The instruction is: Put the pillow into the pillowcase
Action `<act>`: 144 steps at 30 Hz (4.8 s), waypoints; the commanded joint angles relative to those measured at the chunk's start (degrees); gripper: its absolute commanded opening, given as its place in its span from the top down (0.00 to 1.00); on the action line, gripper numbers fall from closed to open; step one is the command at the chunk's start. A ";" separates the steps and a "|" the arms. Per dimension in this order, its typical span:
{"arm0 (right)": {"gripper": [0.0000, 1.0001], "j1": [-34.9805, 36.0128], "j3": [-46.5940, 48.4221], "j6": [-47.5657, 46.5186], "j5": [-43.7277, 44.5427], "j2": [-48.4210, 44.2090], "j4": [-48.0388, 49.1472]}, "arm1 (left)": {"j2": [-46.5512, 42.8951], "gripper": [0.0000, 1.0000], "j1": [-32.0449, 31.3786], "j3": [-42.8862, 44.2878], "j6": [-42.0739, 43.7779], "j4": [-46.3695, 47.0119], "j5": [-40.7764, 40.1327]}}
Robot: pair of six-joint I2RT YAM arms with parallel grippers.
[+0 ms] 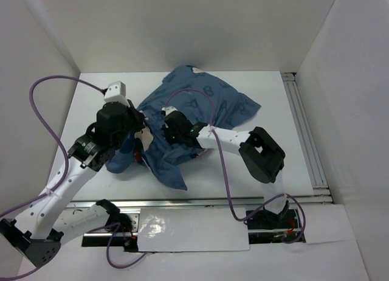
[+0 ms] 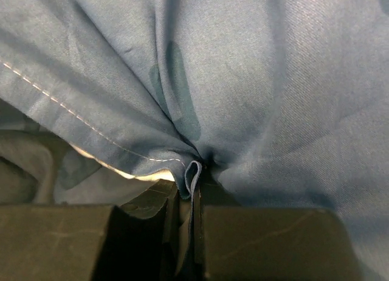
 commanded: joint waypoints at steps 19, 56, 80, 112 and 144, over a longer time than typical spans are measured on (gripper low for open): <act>0.23 -3.74 -8.33 -3.40 -7.92 -16.63 -5.51 | 5.14 1.00 5.57 -7.79 5.70 14.10 22.43; 0.31 -3.92 -11.82 -7.46 -13.39 -14.19 -10.27 | 5.66 1.00 5.57 -11.58 3.74 16.54 24.10; 1.00 -3.39 -12.79 -1.73 -22.95 -14.72 25.24 | 5.74 1.00 5.57 -13.17 3.66 17.69 25.17; 0.00 -15.33 -25.96 8.37 8.44 -43.07 -12.44 | 6.46 0.01 5.57 -10.35 -1.79 2.22 12.77; 0.00 -37.31 1.37 -2.96 -12.85 -7.54 3.27 | 52.90 0.01 15.14 21.83 9.98 12.32 30.53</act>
